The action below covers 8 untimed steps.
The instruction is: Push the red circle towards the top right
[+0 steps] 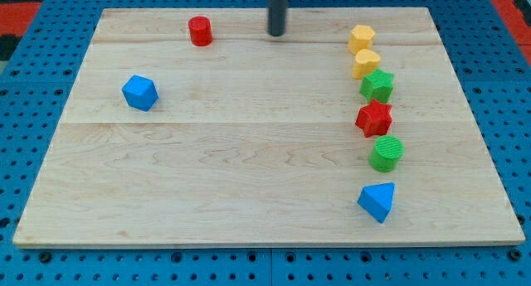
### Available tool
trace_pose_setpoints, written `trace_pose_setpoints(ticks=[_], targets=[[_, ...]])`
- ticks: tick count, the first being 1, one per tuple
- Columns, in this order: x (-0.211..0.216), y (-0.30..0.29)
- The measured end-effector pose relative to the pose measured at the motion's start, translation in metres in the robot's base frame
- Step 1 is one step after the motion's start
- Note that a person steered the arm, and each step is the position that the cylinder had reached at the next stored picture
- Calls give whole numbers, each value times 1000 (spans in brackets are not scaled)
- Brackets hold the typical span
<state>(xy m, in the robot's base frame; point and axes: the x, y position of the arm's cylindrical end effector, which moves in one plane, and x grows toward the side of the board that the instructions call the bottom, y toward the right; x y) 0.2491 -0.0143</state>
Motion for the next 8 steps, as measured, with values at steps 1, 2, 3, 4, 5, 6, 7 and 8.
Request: trace_pose_setpoints(ticks=[1, 2, 3, 4, 5, 6, 7, 8], targets=[[28, -35], [53, -62], [31, -128], [-1, -125], [-2, -78], [-15, -28], [-31, 23], [-32, 59]])
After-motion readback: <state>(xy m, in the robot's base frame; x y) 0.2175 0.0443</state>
